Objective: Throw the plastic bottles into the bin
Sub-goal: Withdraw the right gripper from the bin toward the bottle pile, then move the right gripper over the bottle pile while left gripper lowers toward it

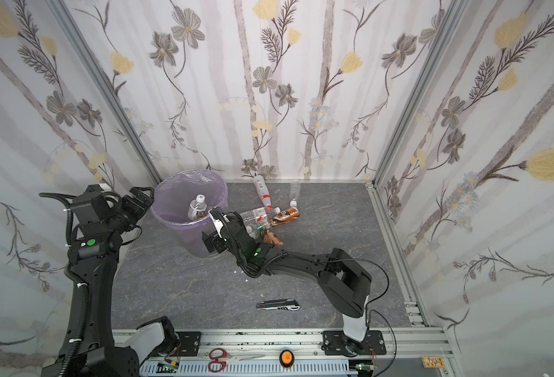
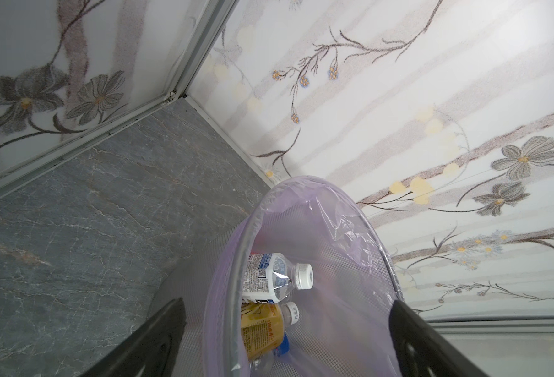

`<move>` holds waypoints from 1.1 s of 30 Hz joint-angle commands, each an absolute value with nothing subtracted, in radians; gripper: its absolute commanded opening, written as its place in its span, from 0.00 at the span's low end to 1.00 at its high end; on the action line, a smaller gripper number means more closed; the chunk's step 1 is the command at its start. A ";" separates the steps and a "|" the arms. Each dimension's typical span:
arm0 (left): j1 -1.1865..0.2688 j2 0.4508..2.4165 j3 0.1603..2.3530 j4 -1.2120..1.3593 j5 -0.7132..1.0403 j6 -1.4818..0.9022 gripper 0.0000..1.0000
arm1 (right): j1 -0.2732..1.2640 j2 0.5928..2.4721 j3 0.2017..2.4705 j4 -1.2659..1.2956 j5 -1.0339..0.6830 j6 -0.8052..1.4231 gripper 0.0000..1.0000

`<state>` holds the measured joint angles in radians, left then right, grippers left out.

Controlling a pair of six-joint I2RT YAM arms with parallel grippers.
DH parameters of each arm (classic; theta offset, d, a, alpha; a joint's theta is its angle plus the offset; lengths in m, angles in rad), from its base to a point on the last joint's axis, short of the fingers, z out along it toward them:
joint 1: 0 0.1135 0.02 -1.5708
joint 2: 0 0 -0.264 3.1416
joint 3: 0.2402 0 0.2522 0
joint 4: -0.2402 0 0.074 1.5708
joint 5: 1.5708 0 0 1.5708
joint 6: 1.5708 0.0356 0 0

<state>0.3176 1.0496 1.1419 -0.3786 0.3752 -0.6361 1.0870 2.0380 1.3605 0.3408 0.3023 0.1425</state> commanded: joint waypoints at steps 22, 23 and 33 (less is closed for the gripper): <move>0.318 0.995 1.143 -0.373 0.349 -0.649 1.00 | 1.035 2.285 1.762 0.248 0.217 0.242 1.00; 0.318 0.990 1.142 -0.373 0.344 -0.648 1.00 | 1.035 2.262 1.735 0.256 0.213 0.241 1.00; 0.248 0.924 1.174 -0.373 0.295 -0.628 1.00 | 1.020 1.969 1.377 0.334 0.244 0.260 1.00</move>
<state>0.2794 0.9413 1.1534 -0.3817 0.3244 -0.6472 1.0302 2.0388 1.4525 0.2741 0.2192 0.2443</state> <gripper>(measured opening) 0.997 0.996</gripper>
